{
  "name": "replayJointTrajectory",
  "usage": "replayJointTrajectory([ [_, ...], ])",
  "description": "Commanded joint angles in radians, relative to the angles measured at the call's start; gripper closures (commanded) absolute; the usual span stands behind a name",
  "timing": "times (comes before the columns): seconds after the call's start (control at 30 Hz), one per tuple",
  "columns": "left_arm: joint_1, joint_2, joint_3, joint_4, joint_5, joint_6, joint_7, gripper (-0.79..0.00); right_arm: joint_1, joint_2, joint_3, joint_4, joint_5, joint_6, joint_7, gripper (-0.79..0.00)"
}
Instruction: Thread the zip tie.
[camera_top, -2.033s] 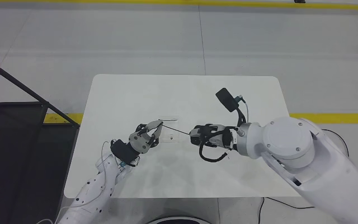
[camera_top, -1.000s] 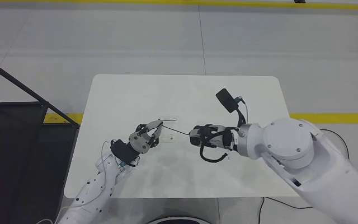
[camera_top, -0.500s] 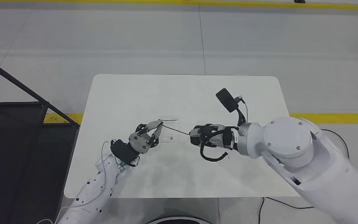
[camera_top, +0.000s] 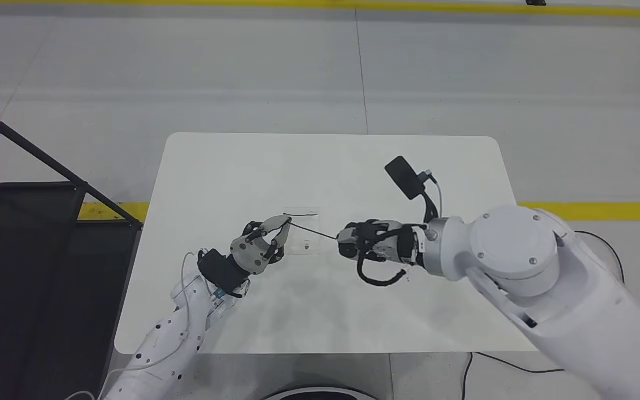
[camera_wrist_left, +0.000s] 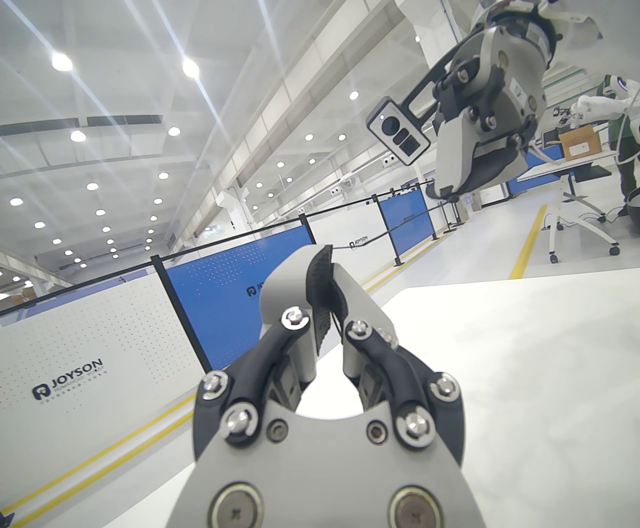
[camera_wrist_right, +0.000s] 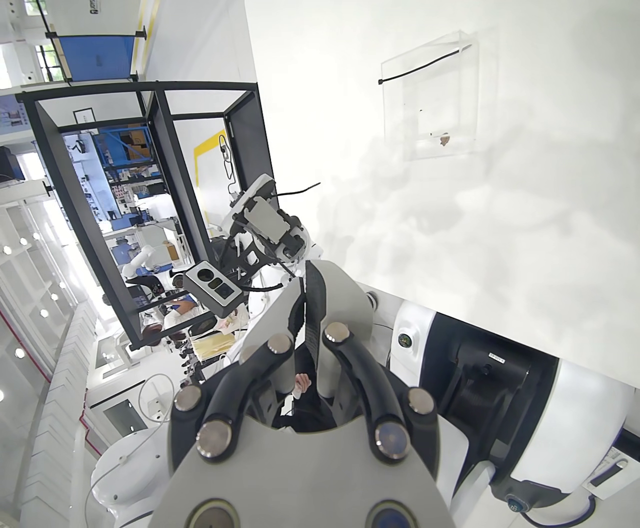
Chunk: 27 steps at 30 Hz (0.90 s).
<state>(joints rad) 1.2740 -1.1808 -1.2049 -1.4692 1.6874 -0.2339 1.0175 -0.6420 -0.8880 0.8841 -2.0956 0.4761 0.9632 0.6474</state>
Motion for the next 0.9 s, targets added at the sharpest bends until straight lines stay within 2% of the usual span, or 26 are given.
replayJointTrajectory([
  [0.0,0.0,0.0,0.0,0.0,0.0,0.0,0.0,0.0,0.0,-0.001,0.0,0.0,0.0,-0.001,-0.001,0.0],
  [0.87,0.0,0.0,0.0,0.0,0.0,0.0,0.0,0.0,-0.004,0.002,0.016,0.005,0.005,0.011,0.011,0.0],
])
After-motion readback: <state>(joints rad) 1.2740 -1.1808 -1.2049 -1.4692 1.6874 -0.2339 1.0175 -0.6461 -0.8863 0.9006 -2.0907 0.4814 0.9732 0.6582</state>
